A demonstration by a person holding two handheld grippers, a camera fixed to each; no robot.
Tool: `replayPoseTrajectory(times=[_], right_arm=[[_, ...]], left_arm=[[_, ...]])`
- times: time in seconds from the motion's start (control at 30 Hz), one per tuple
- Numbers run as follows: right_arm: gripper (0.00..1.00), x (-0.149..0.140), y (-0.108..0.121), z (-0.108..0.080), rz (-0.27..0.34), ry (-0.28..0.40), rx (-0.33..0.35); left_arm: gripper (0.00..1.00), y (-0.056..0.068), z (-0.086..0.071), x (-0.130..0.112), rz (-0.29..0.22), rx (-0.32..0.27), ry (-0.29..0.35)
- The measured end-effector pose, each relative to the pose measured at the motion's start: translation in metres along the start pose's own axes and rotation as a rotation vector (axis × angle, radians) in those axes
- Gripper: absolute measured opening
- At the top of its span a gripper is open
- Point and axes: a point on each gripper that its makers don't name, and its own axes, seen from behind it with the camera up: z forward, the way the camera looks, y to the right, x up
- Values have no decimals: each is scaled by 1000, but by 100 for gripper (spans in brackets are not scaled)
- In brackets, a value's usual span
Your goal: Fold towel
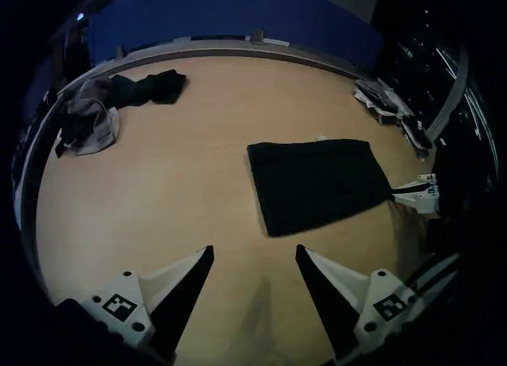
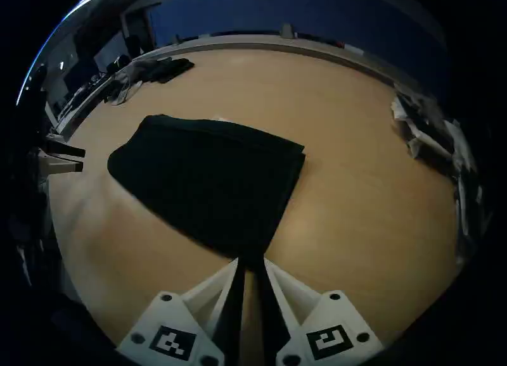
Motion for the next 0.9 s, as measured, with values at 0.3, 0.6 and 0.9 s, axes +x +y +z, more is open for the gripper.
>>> replayPoseTrajectory(times=[0.3, 0.6, 0.9], right_arm=[[4, 9, -2, -5, -17, 15, 3], [4, 28, -8, -17, -43, 57, 3], [4, 60, -16, -33, -74, 116, 7]], left_arm=[[96, -1, 1, 0, 1, 0, -2], [96, -1, 0, 4, 2, -6, 5], [96, -3, -3, 7, 0, -8, 10]])
